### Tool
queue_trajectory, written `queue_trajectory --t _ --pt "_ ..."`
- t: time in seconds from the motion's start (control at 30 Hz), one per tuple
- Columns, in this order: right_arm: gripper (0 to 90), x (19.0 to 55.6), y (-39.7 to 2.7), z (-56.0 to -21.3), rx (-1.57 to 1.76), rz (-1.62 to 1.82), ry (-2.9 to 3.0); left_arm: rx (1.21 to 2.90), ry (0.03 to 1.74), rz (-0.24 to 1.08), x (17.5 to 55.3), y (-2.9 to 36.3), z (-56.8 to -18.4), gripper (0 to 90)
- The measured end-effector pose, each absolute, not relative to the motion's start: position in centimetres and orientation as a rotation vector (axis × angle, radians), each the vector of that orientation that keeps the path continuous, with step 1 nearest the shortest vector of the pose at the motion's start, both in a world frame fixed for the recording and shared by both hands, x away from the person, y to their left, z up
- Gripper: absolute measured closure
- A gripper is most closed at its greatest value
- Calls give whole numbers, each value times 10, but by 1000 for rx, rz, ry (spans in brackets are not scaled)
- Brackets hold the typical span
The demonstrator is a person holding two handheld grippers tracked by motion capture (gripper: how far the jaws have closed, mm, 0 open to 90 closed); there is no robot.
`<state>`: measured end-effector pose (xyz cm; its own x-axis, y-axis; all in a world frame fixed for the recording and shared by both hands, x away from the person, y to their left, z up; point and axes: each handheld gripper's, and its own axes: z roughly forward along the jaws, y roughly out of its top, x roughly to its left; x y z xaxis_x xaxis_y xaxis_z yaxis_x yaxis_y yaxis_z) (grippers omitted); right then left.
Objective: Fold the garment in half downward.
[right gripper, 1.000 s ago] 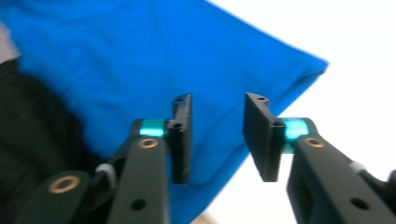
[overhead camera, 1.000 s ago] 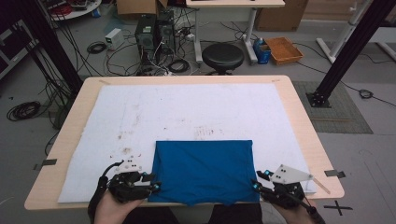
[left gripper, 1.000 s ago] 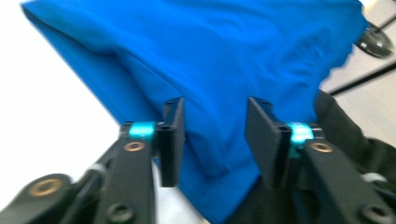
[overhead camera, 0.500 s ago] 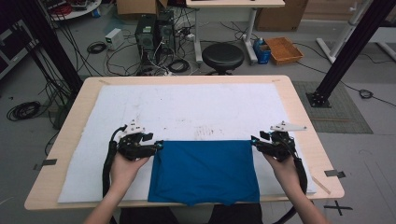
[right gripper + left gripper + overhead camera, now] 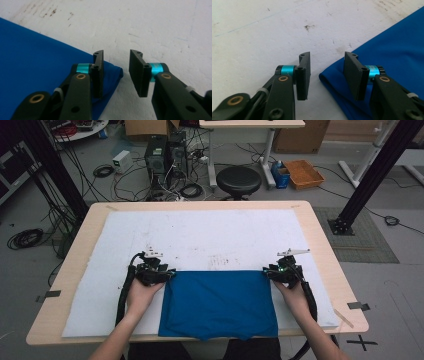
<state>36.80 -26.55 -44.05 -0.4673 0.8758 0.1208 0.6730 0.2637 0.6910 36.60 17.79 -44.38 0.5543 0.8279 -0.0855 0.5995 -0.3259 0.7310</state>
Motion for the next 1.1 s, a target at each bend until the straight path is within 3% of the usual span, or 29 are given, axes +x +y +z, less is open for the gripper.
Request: queue_trajectory --t 0.2,0.3,0.73,1.1 --pt "836 367 -266 -443 1390 1004 2279 2074 1092 386 363 174 -444 798" --pt "866 368 -268 -442 1380 1024 2289 2078 1084 387 362 173 -444 846" --pt "873 395 -263 -426 1292 1019 2282 2063 1062 420 379 177 -440 860" --pt "872 412 -266 -435 1274 1013 2285 2054 1063 431 397 174 -436 860"
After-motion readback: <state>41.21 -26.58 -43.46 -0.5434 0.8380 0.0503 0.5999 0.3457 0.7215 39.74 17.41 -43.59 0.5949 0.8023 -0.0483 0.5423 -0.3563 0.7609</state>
